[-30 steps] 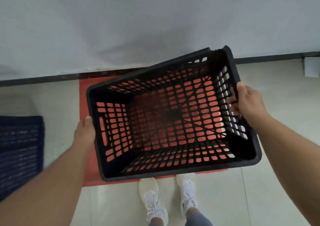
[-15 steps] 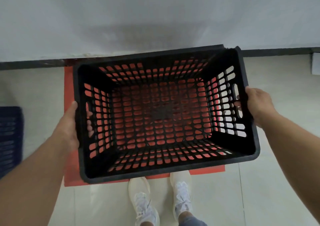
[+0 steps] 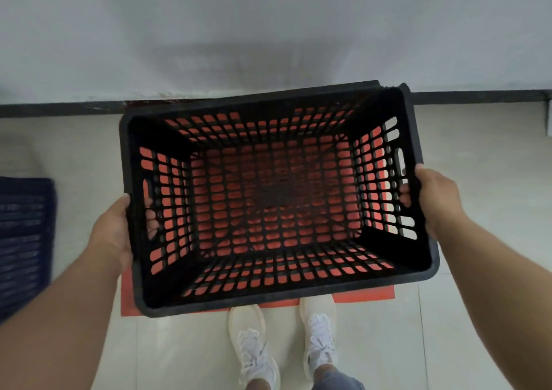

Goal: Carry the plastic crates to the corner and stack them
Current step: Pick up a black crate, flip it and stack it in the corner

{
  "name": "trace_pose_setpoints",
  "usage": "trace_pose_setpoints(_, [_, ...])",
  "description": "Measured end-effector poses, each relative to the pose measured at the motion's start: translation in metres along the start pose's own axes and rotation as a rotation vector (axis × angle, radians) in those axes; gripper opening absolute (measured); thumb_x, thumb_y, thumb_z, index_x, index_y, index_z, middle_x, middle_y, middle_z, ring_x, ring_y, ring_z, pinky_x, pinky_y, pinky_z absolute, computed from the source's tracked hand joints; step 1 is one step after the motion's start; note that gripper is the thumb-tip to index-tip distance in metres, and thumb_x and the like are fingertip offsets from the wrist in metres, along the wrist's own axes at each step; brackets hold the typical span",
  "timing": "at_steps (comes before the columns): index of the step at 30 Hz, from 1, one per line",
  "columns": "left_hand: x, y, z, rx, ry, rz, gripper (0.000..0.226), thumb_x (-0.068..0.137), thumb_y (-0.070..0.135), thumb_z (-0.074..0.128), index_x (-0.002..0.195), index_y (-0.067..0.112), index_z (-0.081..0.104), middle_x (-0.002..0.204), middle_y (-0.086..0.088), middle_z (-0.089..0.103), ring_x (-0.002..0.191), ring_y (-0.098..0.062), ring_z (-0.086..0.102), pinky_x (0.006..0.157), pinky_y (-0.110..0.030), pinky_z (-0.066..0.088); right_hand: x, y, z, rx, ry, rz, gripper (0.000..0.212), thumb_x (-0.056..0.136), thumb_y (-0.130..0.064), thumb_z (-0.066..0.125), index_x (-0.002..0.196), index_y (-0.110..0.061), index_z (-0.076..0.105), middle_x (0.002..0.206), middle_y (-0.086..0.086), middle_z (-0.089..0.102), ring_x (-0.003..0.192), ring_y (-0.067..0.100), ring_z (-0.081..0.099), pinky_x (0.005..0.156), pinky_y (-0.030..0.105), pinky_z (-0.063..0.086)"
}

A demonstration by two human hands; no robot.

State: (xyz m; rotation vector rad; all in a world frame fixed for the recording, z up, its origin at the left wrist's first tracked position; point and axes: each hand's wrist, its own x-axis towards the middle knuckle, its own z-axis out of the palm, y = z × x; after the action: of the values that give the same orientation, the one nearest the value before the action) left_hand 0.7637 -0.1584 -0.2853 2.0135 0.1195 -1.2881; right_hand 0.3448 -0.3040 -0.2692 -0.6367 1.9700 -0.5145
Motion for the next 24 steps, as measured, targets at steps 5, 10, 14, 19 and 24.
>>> trace_pose_setpoints(5, [-0.061,0.020,-0.037,-0.079,0.053,-0.008,0.041,0.097,0.045,0.034,0.084,0.017,0.062,0.069,0.001,0.056,0.059,-0.011,0.052,0.066,-0.025,0.045,-0.048,-0.043,-0.005,-0.044,-0.036,-0.077,0.022,0.090,-0.024,0.043,0.079,-0.014,0.059,0.068,0.005,0.055,0.054,0.017,0.046,0.056,0.032,0.041])
trace_pose_setpoints(10, [-0.134,0.036,-0.091,-0.182,0.110,-0.071,0.043,0.097,0.046,0.032,0.081,0.018,0.060,0.050,0.007,0.058,0.050,-0.009,0.052,0.065,-0.025,0.043,-0.112,-0.095,-0.009,-0.108,-0.093,-0.128,0.024,0.090,-0.024,0.044,0.072,-0.015,0.057,0.063,0.003,0.052,0.051,0.016,0.043,0.052,0.030,0.038])
trace_pose_setpoints(14, [-0.201,0.047,-0.142,-0.262,0.172,-0.114,0.043,0.097,0.047,0.032,0.081,0.017,0.059,0.052,0.005,0.057,0.050,-0.010,0.051,0.062,-0.025,0.042,-0.166,-0.138,-0.003,-0.229,-0.170,-0.192,0.027,0.094,-0.031,0.042,0.084,-0.014,0.061,0.065,0.003,0.054,0.052,0.017,0.046,0.052,0.029,0.040])
trace_pose_setpoints(19, [-0.276,0.049,-0.220,-0.425,0.275,-0.104,0.042,0.098,0.044,0.034,0.082,0.013,0.059,0.071,-0.003,0.052,0.060,-0.014,0.047,0.063,-0.026,0.041,-0.251,-0.189,0.030,-0.320,-0.263,-0.303,0.027,0.092,-0.027,0.045,0.076,-0.012,0.061,0.064,0.005,0.056,0.053,0.019,0.047,0.055,0.031,0.041])
trace_pose_setpoints(24, [-0.319,0.036,-0.300,-0.595,0.360,-0.102,0.041,0.098,0.041,0.034,0.081,0.012,0.057,0.069,-0.003,0.052,0.055,-0.014,0.048,0.062,-0.026,0.040,-0.336,-0.226,0.096,-0.418,-0.399,-0.432,0.028,0.093,-0.025,0.044,0.072,-0.011,0.057,0.063,0.007,0.054,0.051,0.021,0.045,0.053,0.034,0.039])
